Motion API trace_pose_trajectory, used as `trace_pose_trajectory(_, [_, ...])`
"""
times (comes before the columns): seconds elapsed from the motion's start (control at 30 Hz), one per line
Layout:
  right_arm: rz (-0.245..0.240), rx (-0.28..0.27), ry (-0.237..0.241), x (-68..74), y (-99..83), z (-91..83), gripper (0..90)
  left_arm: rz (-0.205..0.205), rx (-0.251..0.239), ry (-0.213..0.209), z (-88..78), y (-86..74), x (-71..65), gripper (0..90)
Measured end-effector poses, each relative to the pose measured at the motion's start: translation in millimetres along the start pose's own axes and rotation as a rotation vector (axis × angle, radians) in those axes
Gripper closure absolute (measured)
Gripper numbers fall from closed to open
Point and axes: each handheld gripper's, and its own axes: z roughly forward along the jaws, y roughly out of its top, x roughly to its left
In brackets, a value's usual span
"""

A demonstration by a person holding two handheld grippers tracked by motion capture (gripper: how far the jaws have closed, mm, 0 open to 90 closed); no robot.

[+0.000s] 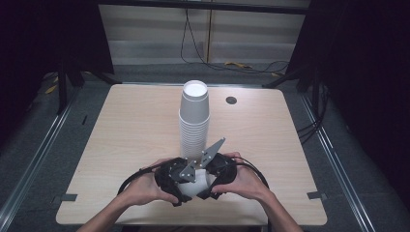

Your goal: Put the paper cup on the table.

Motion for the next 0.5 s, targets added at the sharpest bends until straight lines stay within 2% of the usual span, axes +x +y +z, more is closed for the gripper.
trace_pose_trajectory(0.1, [0.004,-0.006,0.012,0.0,0.3,1.4,18.5,0.007,0.011,-0.003,-0.3,0.6,-0.3,15.8])
trace_pose_trajectory(0.17, [0.012,-0.001,0.028,-0.4,0.5,1.8,19.6,0.005,0.001,-0.003,0.1,0.9,-1.9,15.8])
trace_pose_trajectory(0.2, [0.012,-0.001,0.028,-0.4,0.5,1.8,19.6,0.013,0.009,-0.005,-0.2,1.1,-1.7,15.8])
trace_pose_trajectory(0.23, [0.024,-0.002,0.029,0.0,0.5,2.0,19.7,0.039,0.026,0.004,-1.3,1.8,-0.3,15.8])
trace_pose_trajectory(0.27, [0.037,-0.005,0.034,0.0,-0.1,1.9,20.1,0.039,0.025,0.001,-1.4,1.9,-0.6,15.7])
trace_pose_trajectory(0.3, [0.037,-0.005,0.034,0.0,-0.1,1.9,20.1,0.01,-0.001,-0.005,-0.3,1.7,-3.1,15.7])
trace_pose_trajectory(0.33, [0.045,-0.004,0.035,-0.1,-0.4,1.9,20.6,0.019,0.004,-0.005,-0.9,2.2,-2.8,15.8])
trace_pose_trajectory(0.4, [0.046,-0.003,0.037,-0.1,-0.4,2.1,20.3,0.011,-0.002,-0.007,-0.7,2.2,-3.2,15.8])
trace_pose_trajectory(0.5, [0.035,0.005,0.037,-0.6,-0.3,3.6,21.1,0.034,0.009,-0.006,-1.3,2.3,-2.0,15.8])
